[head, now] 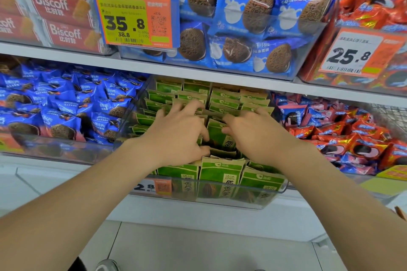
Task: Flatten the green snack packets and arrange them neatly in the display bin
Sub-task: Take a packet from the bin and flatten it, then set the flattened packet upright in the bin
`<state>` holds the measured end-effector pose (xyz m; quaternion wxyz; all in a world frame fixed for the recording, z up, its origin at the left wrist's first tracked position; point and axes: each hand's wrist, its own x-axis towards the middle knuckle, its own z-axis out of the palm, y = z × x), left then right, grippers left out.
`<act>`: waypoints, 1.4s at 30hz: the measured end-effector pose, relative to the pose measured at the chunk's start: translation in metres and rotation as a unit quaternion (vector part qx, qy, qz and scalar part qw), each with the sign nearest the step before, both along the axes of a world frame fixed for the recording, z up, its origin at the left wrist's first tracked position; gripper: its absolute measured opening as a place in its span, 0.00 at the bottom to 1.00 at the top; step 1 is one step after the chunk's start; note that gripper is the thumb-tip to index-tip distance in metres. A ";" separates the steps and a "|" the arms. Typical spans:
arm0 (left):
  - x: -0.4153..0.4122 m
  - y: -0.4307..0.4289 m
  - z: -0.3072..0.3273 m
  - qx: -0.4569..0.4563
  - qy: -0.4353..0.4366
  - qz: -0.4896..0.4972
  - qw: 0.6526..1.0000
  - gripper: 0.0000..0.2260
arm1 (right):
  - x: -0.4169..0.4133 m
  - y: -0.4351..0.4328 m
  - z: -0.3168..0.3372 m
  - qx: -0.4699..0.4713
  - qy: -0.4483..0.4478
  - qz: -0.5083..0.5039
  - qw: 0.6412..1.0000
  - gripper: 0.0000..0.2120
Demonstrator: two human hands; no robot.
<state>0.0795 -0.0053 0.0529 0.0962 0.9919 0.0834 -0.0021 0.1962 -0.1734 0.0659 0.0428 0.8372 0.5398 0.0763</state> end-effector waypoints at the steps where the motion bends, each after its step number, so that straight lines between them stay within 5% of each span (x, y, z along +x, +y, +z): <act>1: 0.000 -0.002 0.000 0.007 0.030 0.004 1.000 0.14 | -0.001 0.003 0.000 -0.016 0.008 -0.023 1.000 0.08; 8: 0.009 -0.011 0.000 -0.005 0.049 0.062 0.997 0.14 | 0.010 0.018 -0.009 0.007 0.098 -0.086 0.991 0.16; 10: 0.011 -0.013 -0.001 -0.028 0.027 0.081 0.996 0.18 | 0.015 0.022 -0.010 0.044 0.111 -0.083 0.989 0.11; 14: 0.014 -0.008 0.005 -0.089 0.012 0.113 0.990 0.21 | 0.023 0.026 -0.004 0.134 0.130 -0.063 0.980 0.19; 16: 0.013 -0.005 0.007 -0.102 0.027 0.108 0.988 0.21 | 0.023 0.024 0.005 0.135 0.135 -0.039 0.981 0.12; 18: 0.014 -0.005 0.008 -0.102 0.039 0.107 0.988 0.19 | 0.022 0.023 0.009 0.124 0.141 -0.017 0.982 0.03; 25: 0.006 -0.010 0.010 -0.099 -0.027 0.129 0.986 0.16 | 0.011 0.026 0.007 -0.035 0.094 -0.044 0.994 0.13; 29: -0.001 -0.005 0.014 -0.159 -0.095 0.102 0.977 0.18 | 0.008 0.009 0.001 0.161 0.147 -0.041 0.975 0.15; 32: 0.001 -0.002 0.010 -0.184 -0.150 0.049 0.970 0.13 | 0.011 0.008 -0.003 0.249 0.086 -0.062 0.963 0.11; 36: 0.004 -0.004 0.004 -0.070 -0.059 0.022 0.996 0.14 | 0.015 0.017 -0.005 0.185 0.102 -0.083 0.974 0.09; 42: 0.003 -0.002 0.002 -0.046 0.008 -0.007 0.999 0.19 | 0.017 0.027 -0.005 0.151 0.088 -0.147 0.974 0.17</act>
